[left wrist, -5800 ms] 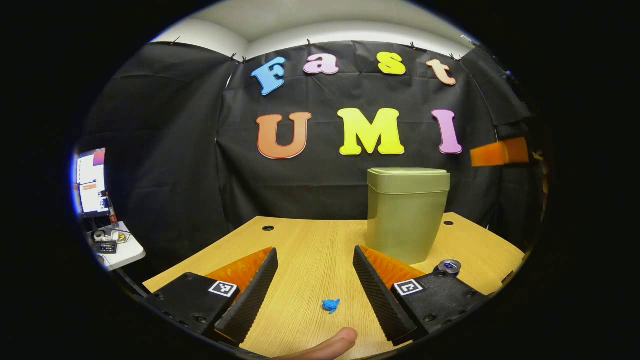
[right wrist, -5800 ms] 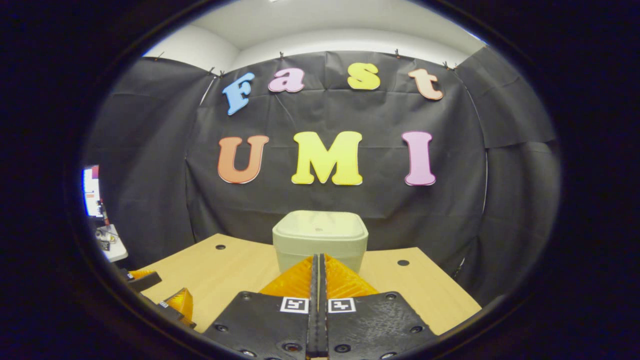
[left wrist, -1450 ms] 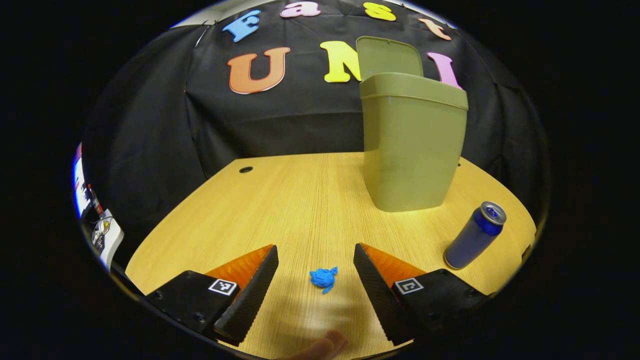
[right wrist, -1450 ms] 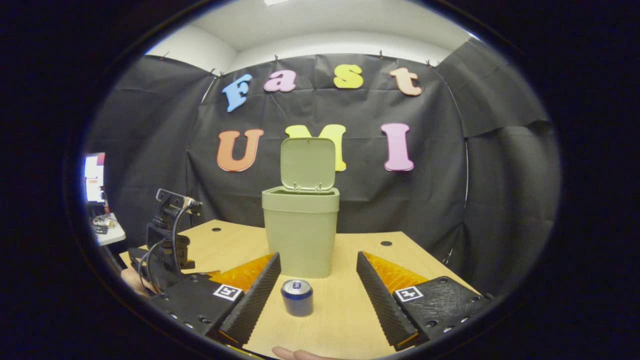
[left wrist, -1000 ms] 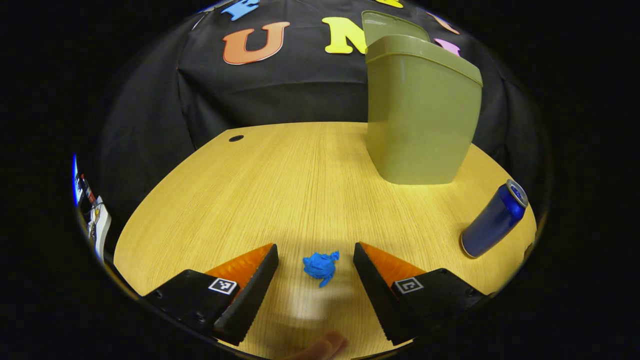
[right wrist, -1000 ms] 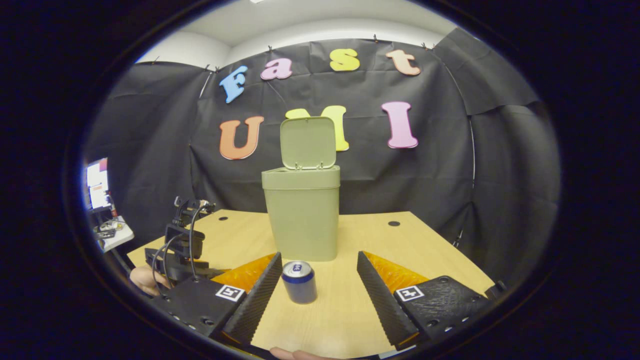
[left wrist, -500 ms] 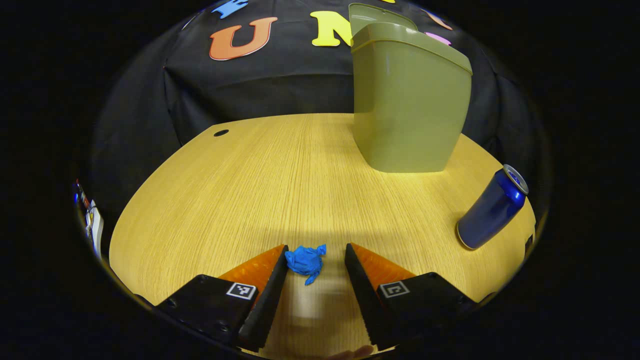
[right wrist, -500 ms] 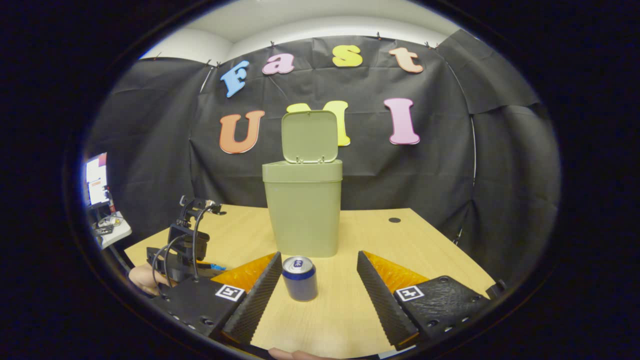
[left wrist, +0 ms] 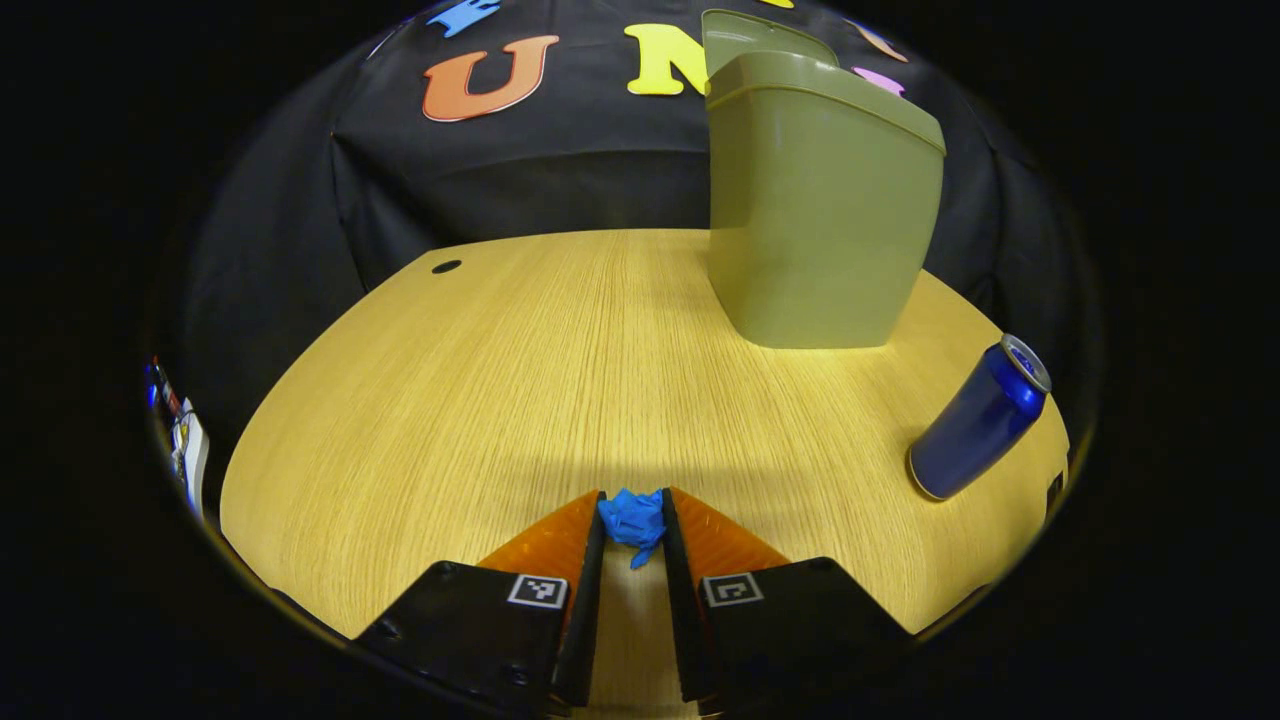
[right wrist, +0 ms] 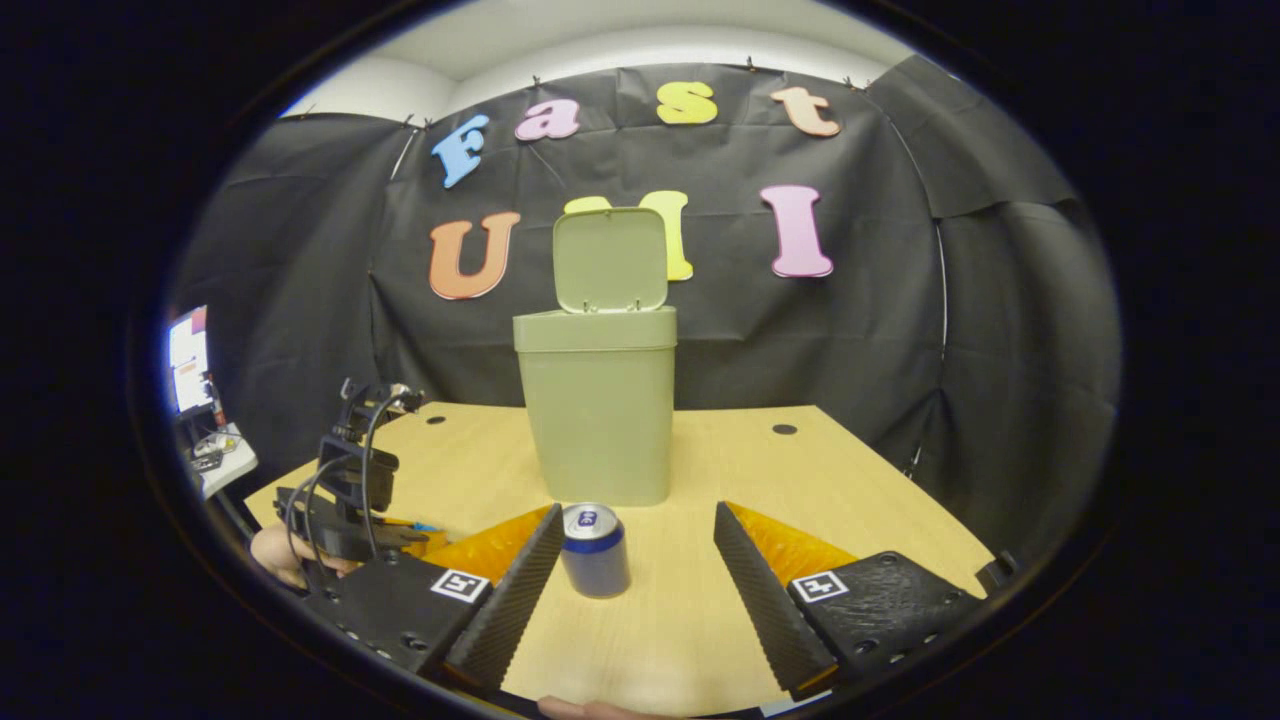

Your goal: Press the lid of the desktop garbage bin to open it, pick up the crumpled paper on the desktop and throw it into the bin, then pick up the pop can on the desktop and drop it into the bin, and finally close the garbage bin lid.

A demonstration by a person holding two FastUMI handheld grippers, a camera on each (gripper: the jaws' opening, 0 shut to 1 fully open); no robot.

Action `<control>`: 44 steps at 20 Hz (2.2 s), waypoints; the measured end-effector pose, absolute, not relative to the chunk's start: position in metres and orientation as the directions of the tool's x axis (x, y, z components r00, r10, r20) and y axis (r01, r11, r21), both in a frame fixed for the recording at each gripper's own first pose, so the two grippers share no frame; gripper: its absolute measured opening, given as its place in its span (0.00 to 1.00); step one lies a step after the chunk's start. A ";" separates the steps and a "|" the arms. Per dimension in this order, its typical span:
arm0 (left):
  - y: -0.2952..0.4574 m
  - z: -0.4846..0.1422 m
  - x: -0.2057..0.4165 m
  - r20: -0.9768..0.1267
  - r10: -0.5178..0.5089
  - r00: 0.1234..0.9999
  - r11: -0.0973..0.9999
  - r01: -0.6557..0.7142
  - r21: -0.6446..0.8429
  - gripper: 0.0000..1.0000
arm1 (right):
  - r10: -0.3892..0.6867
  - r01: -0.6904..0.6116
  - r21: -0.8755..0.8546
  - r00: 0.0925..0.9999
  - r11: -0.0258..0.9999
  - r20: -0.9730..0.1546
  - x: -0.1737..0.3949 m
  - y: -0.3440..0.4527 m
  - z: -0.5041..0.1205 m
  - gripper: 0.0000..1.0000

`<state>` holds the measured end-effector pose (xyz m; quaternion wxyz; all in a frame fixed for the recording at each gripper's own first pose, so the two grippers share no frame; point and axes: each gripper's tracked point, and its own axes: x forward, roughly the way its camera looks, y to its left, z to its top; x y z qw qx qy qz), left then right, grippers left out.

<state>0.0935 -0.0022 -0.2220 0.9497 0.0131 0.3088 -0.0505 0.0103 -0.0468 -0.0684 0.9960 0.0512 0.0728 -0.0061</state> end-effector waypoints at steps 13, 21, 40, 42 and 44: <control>-0.012 -0.102 0.050 -0.319 -0.133 0.938 0.991 0.119 -0.064 0.35 | 0.021 0.005 0.154 0.985 0.988 -0.168 0.042 -0.012 -0.125 0.95; -0.026 -0.103 0.047 -0.324 -0.176 0.930 0.984 0.160 -0.074 0.35 | -0.021 0.056 0.131 0.968 0.990 -0.251 0.081 0.003 -0.163 0.95; -0.027 -0.098 0.049 -0.295 -0.175 0.939 0.984 0.163 -0.065 0.35 | -0.015 0.034 0.114 0.985 0.993 -0.170 0.092 -0.024 -0.110 0.81; -0.030 -0.098 0.048 -0.292 -0.167 0.942 0.986 0.159 -0.053 0.35 | -0.031 0.047 0.122 0.991 0.991 -0.133 0.080 -0.045 -0.084 0.80; -0.031 -0.096 0.044 -0.288 -0.157 0.945 0.988 0.154 -0.034 0.35 | -0.063 0.072 0.126 0.995 0.989 -0.077 0.068 -0.067 -0.060 0.80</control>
